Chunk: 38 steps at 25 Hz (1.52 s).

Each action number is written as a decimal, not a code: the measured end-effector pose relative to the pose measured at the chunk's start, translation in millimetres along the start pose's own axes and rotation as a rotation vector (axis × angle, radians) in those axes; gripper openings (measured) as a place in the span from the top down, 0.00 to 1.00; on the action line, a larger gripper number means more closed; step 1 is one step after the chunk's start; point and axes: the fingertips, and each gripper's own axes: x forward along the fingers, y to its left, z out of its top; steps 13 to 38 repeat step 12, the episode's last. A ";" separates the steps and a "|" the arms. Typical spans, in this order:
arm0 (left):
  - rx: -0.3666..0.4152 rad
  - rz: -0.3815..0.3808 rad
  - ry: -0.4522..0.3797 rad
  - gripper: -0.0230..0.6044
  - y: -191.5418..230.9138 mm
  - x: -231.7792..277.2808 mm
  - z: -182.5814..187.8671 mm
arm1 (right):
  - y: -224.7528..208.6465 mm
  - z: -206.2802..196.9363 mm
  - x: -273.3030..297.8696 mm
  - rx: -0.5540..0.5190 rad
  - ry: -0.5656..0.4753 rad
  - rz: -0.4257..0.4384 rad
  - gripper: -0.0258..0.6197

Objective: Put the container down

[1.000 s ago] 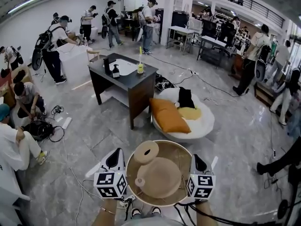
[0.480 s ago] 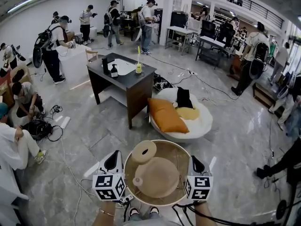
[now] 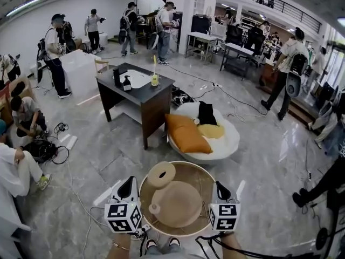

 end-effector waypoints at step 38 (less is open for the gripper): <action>-0.007 0.004 0.006 0.98 -9.9 -13.5 -6.8 | -8.0 -8.4 -11.4 0.075 0.011 0.023 0.95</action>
